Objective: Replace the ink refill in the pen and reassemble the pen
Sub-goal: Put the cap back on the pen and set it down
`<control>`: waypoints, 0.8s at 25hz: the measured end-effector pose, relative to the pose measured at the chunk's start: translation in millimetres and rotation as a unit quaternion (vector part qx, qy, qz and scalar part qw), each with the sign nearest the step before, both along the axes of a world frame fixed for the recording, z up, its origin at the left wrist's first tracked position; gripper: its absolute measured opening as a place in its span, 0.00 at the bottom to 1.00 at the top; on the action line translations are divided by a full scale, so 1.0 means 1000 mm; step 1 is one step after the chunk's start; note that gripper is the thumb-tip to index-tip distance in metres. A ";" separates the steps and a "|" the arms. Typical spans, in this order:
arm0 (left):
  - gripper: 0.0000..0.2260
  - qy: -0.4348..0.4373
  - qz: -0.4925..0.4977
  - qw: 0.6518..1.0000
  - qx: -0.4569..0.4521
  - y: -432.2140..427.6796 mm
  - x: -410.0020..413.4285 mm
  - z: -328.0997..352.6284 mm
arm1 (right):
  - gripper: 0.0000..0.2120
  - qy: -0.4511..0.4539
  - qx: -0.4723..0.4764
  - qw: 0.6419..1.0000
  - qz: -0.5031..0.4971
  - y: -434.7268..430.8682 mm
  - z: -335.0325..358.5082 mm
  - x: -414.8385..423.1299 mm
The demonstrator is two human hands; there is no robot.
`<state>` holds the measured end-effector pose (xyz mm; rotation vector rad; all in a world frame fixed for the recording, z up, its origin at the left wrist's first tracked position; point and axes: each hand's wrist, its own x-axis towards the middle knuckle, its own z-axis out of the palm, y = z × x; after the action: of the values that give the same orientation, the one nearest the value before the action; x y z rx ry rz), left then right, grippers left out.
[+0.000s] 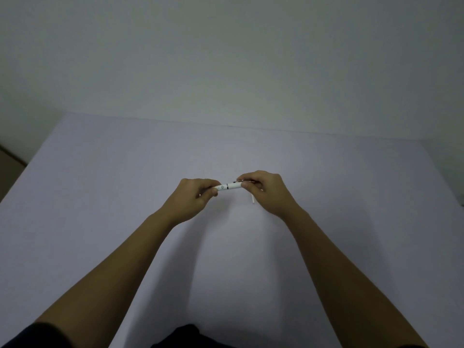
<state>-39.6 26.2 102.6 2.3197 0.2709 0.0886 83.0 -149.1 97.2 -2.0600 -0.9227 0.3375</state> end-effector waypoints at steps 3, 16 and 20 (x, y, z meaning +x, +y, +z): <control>0.10 0.025 -0.034 0.998 0.038 0.000 0.004 -0.009 | 0.09 0.028 -0.002 1.000 -0.008 0.001 -0.003 0.003; 0.14 0.152 0.144 0.977 -0.027 -0.033 0.077 -0.098 | 0.27 0.013 -0.302 0.937 -0.175 -0.020 -0.146 -0.022; 0.16 0.152 0.159 0.975 0.021 -0.039 0.101 -0.116 | 0.30 -0.026 -0.289 0.938 -0.192 -0.021 -0.165 -0.029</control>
<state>61.6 -12.6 -13.6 2.3097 0.8007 -0.1056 53.8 -169.7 -68.2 -2.7381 -0.4519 0.3711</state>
